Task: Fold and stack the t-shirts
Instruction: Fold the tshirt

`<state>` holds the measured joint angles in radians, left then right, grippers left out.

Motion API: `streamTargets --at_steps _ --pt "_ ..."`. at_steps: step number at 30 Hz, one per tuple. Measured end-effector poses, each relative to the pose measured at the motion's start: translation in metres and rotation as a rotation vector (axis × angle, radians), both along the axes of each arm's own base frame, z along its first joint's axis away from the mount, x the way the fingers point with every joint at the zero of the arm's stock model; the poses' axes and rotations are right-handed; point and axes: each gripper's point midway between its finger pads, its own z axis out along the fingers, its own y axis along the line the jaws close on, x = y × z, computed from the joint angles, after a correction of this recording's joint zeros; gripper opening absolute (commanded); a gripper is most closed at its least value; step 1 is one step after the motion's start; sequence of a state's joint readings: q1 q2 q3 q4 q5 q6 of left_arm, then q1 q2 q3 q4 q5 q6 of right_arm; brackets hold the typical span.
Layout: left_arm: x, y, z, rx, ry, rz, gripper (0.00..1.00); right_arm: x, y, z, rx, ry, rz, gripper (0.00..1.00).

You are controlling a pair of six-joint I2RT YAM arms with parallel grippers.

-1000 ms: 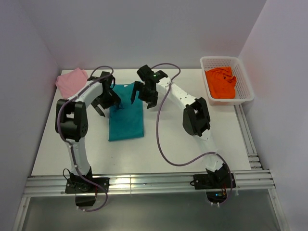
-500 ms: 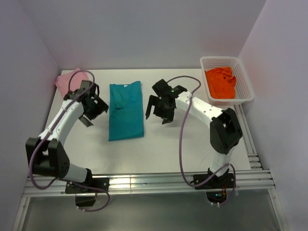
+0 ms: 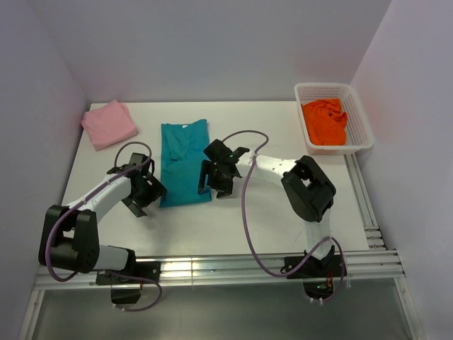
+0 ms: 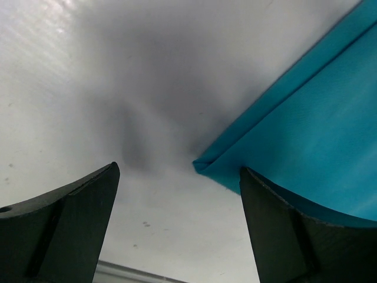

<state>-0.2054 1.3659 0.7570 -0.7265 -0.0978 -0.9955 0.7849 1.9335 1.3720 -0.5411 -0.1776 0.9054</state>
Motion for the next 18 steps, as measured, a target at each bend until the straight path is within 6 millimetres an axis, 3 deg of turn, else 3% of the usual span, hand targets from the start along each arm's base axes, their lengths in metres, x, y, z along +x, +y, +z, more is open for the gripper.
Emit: streamTargets --at_steps 5,7,9,11,12,18 --pt "0.014 -0.005 -0.004 -0.018 -0.038 0.018 0.86 -0.002 -0.002 -0.022 -0.01 0.016 -0.009 0.67" --pt "0.016 -0.006 -0.008 -0.022 -0.036 0.024 0.86 -0.006 -0.002 -0.027 0.001 0.026 -0.012 0.56" --pt "0.016 -0.008 -0.012 -0.023 -0.028 0.028 0.85 -0.007 -0.001 -0.029 0.016 0.018 -0.018 0.32" --pt "0.016 -0.01 -0.012 -0.025 -0.032 0.028 0.84 -0.01 -0.001 -0.034 0.031 0.021 -0.025 0.17" --pt "0.017 -0.011 -0.012 -0.026 -0.034 0.028 0.83 -0.012 -0.001 -0.036 0.037 0.029 -0.03 0.03" --pt "0.019 -0.016 -0.013 -0.034 -0.046 0.037 0.76 -0.013 0.005 -0.038 0.062 0.026 -0.041 0.0"
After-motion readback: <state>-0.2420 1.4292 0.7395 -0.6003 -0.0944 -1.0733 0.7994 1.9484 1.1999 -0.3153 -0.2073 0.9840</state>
